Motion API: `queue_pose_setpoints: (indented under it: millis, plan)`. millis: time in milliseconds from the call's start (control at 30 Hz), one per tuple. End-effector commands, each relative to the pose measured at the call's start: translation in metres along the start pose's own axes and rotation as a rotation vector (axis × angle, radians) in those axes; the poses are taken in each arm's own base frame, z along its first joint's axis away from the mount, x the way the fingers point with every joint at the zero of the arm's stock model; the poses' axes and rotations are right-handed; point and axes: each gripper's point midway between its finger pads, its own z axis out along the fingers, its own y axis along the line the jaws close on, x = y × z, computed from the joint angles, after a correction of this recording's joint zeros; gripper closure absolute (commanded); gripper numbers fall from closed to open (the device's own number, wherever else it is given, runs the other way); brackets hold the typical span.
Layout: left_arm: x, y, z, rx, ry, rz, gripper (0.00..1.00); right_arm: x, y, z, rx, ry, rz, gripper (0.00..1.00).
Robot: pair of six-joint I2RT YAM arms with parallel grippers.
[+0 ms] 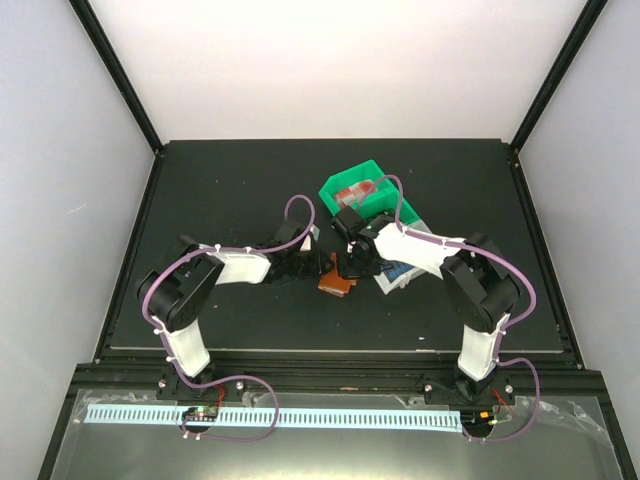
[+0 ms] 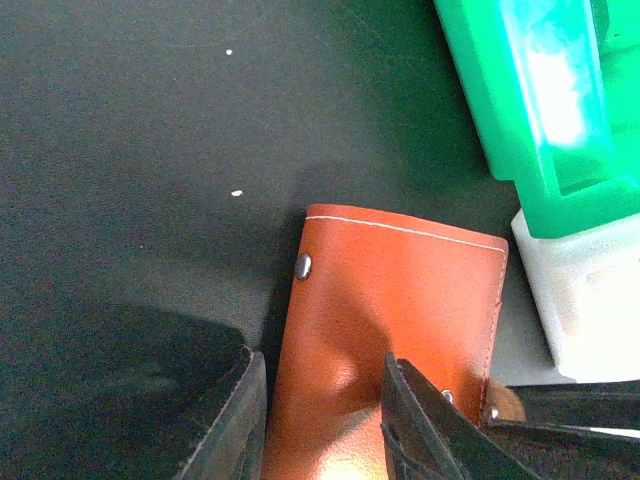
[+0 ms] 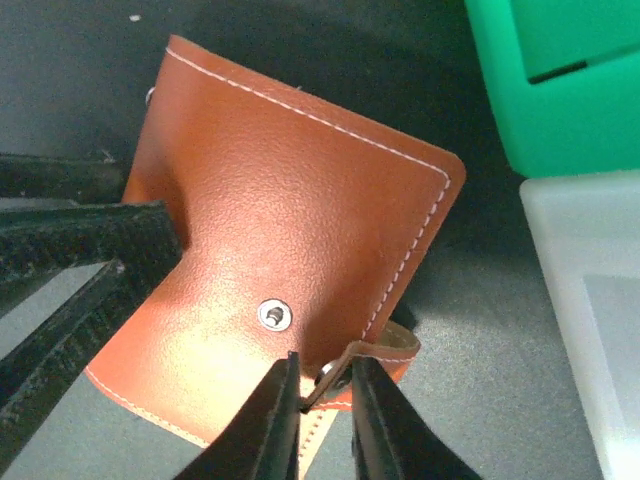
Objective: Put the credit cards into the card holder
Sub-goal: Close the card holder at the center of the board.
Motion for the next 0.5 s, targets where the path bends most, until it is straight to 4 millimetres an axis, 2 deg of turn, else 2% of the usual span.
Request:
queue_pose_setpoints:
  millis: [0, 133, 333, 467]
  plan:
    - [0.090, 0.087, 0.005, -0.288, 0.264, -0.111, 0.66, -0.007, 0.003, -0.001, -0.004, -0.014, 0.016, 0.88]
    - [0.091, 0.086, 0.004, -0.280, 0.266, -0.112, 0.66, -0.010, 0.005, -0.004, -0.008, -0.029, 0.016, 0.99]
    - [0.094, 0.085, 0.005, -0.258, 0.272, -0.115, 0.66, -0.017, 0.009, -0.014, -0.020, -0.062, -0.003, 0.99]
    - [0.097, 0.082, 0.006, -0.235, 0.283, -0.117, 0.66, -0.019, 0.010, -0.012, -0.022, -0.063, -0.026, 0.99]
